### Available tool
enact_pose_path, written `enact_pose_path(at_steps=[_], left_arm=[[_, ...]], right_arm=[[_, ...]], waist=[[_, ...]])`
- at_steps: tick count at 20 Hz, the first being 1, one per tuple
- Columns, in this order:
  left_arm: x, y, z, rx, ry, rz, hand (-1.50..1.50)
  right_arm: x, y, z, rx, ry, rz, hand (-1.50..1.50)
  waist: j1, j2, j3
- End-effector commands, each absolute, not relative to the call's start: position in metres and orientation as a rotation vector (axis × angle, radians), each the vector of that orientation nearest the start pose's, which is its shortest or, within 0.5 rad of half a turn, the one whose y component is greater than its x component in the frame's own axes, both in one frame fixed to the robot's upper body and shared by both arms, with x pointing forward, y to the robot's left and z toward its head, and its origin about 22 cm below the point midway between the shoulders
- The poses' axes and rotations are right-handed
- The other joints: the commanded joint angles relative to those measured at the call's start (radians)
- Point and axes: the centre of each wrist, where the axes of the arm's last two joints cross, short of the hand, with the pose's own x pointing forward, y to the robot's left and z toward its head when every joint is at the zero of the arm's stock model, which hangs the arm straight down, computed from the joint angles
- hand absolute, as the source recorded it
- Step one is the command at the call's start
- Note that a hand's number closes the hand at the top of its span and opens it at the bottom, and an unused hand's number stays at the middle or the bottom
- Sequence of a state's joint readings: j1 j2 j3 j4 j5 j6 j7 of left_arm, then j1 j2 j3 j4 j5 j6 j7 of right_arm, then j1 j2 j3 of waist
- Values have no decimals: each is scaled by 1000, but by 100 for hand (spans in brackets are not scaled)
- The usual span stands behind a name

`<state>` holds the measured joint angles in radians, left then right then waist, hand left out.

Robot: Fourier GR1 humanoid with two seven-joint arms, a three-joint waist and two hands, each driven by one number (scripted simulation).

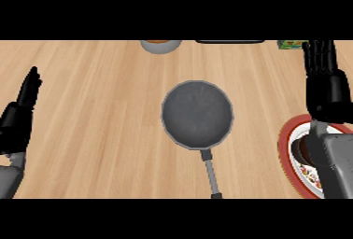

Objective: Pick the lemon from the plate and place it in the pan

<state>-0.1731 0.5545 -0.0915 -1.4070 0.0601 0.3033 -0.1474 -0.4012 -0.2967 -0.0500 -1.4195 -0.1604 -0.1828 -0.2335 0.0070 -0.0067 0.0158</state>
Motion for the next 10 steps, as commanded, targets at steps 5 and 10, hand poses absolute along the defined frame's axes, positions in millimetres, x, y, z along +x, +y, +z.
enact_pose_path(at_steps=[5, 10], left_arm=[[249, 330, 14, 465, -1481, -263, 0], [225, 319, -7, 394, -1375, -218, 0]], right_arm=[[305, -315, 99, 166, -1926, 443, -150], [247, -445, 87, -383, -1732, 313, -150]], waist=[[-14, 2, -14], [-61, 0, -12]])
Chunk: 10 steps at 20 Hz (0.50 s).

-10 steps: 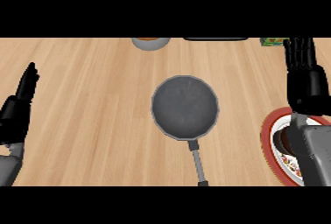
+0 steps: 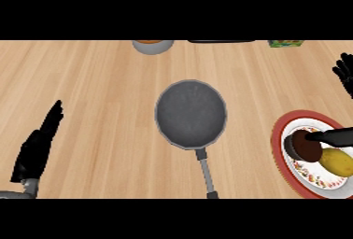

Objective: Pick the lemon from the plate and place it in the pan

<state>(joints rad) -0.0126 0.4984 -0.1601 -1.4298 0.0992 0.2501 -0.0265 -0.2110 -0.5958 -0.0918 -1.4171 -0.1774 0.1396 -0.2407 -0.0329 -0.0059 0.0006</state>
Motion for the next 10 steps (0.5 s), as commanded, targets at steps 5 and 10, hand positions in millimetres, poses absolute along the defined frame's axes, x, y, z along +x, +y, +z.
enact_pose_path(at_steps=[5, 10], left_arm=[[217, 297, -9, 349, -1372, -235, 0], [230, 276, -1, 331, -1387, -233, 0]], right_arm=[[217, -506, 143, -525, -1593, 689, -150], [214, -523, 166, -601, -1517, 962, -150]], waist=[[11, 2, 1], [29, 7, 1]])
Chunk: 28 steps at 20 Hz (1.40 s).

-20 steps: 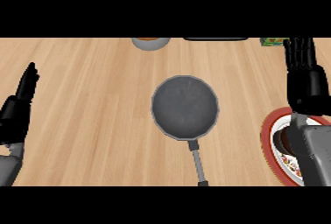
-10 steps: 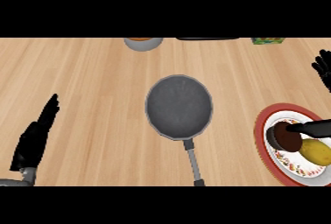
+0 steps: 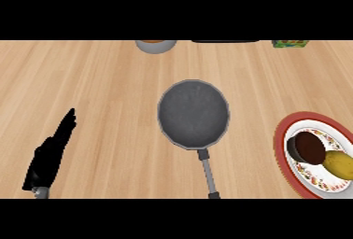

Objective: Pick the lemon from the plate and place it in the pan

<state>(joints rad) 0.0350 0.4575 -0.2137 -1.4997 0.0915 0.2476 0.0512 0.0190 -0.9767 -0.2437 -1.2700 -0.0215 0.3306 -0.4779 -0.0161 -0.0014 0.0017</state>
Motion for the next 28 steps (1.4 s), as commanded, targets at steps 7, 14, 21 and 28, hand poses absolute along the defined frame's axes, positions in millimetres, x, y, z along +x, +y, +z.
enact_pose_path(at_steps=[7, 14, 21, 28], left_arm=[[217, 296, -9, 332, -1376, -269, 0], [208, 299, 9, 327, -1389, -266, 0], [220, 289, 3, 335, -1381, -264, 0], [218, 276, 10, 317, -1369, -252, 0]], right_arm=[[225, -486, 178, -486, -1342, 1247, -150], [233, -445, 181, -560, -1208, 1359, -150], [230, -378, 173, -552, -1050, 1435, -150], [231, -361, 178, -664, -819, 1579, -150]], waist=[[14, 0, -3], [24, 0, -2], [20, 0, -3], [22, 0, -2]])
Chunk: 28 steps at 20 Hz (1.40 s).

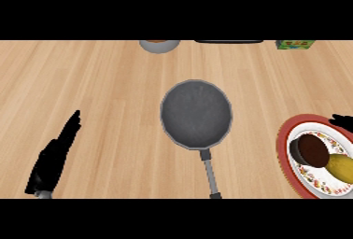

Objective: Pick the lemon from the plate and place it in the pan

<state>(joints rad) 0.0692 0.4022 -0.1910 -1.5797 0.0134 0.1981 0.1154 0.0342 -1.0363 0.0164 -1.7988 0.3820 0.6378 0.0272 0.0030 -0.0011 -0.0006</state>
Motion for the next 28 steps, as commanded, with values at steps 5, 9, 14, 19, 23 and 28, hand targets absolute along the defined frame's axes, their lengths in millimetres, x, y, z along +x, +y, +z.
enact_pose_path(at_steps=[5, 9, 14, 19, 23, 28], left_arm=[[230, 289, 16, 333, -1387, -254, 0], [237, 286, 9, 347, -1378, -244, 0], [222, 294, 21, 338, -1383, -246, 0], [228, 291, 23, 331, -1379, -266, 0], [234, 287, 24, 326, -1379, -250, 0], [217, 287, 1, 344, -1393, -249, 0]], right_arm=[[229, -343, 141, -690, -773, 1584, -150], [220, -346, 135, -653, -735, 1618, -150], [216, -352, 134, -724, -679, 1644, -150], [228, -333, 114, -743, -645, 1619, -150], [234, -358, 103, -768, -604, 1613, -150], [225, -354, 87, -772, -575, 1624, -150]], waist=[[0, 2, 0], [-7, 1, 0], [-5, 0, 1], [-2, 1, 1], [-2, 1, 1], [-3, 1, 1]])
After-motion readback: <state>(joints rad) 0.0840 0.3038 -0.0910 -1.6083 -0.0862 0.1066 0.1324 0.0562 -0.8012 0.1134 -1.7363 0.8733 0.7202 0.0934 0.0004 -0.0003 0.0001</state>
